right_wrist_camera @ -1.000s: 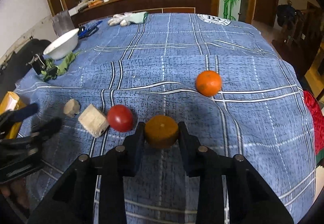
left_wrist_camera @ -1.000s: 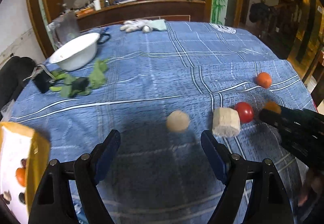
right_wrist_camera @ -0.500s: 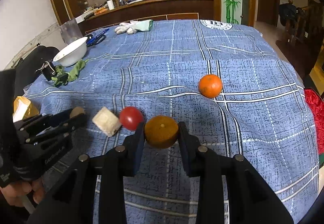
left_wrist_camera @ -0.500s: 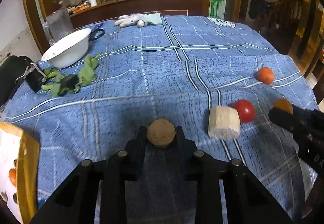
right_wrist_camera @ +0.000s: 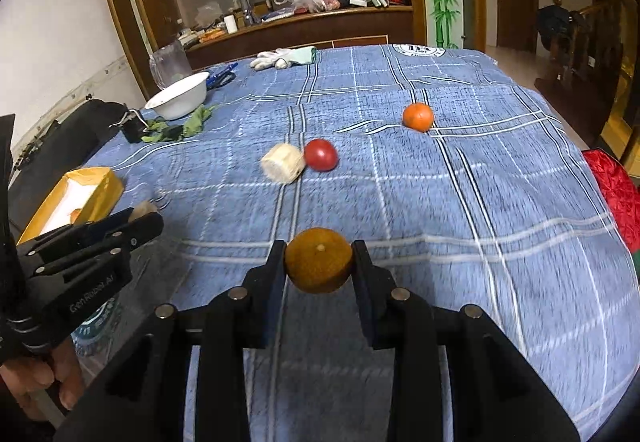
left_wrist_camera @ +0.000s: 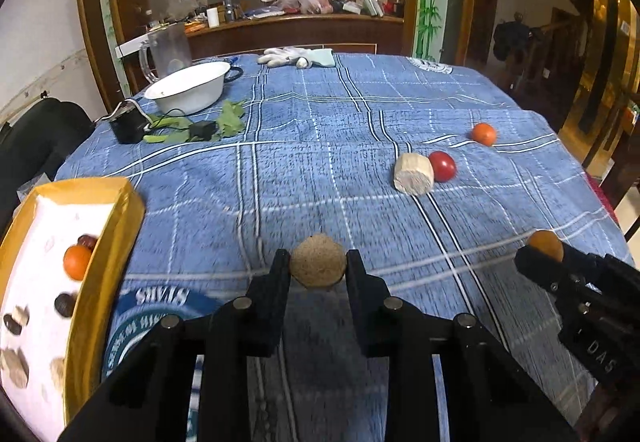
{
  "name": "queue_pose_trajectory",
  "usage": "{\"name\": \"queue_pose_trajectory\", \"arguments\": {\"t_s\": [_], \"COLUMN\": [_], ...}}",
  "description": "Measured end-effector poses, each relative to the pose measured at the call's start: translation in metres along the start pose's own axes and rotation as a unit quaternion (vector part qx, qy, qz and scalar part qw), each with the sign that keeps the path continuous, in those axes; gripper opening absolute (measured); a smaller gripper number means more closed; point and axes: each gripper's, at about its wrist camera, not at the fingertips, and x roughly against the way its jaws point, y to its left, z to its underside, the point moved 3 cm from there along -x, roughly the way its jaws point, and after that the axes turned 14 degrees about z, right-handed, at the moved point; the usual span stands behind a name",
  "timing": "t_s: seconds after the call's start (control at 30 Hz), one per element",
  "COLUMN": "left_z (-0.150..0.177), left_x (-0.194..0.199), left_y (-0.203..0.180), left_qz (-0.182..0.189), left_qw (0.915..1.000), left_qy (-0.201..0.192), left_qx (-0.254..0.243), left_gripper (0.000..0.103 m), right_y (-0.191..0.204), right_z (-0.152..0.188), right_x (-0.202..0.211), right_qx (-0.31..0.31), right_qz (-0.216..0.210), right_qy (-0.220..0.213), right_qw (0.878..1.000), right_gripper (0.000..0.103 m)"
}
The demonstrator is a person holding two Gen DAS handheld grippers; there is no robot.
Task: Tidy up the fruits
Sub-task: 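Carry the ball into the foam box and open the left tool while the right tool releases the orange there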
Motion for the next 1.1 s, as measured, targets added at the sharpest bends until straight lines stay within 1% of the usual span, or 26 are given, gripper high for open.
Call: {"name": "queue_pose_trajectory", "arguments": {"t_s": [0.13,0.3,0.4,0.6,1.1], "left_z": [0.010,0.021,0.024,0.027,0.034], "left_x": [0.015,0.027,0.028,0.030,0.029], "left_y": [0.002,0.009,0.014,0.021,0.026], "left_qz": [0.002,-0.004,-0.008,-0.024,-0.032], "left_qw": [0.9999,0.9997,0.9996,0.9990,0.9987], "left_qy": [-0.009,-0.019,-0.020,-0.028,-0.025], "left_qx": [0.005,0.012,0.018,0.027,0.031], "left_gripper": [0.027,0.027,0.027,0.027,0.027], "right_y": [0.010,0.025,0.029,0.036,0.041], "right_z": [0.013,0.024,0.024,0.024,0.025], "right_x": [0.011,0.024,0.031,0.032,0.035], "right_qx": [0.003,0.010,0.010,0.016,0.028], "right_qz": [0.005,0.005,0.003,-0.003,-0.005], "right_qy": [-0.004,-0.019,-0.032,-0.035,-0.044], "right_qw": [1.000,1.000,0.999,0.999,0.999], "right_gripper": [0.034,0.034,0.034,0.034,0.034]}}
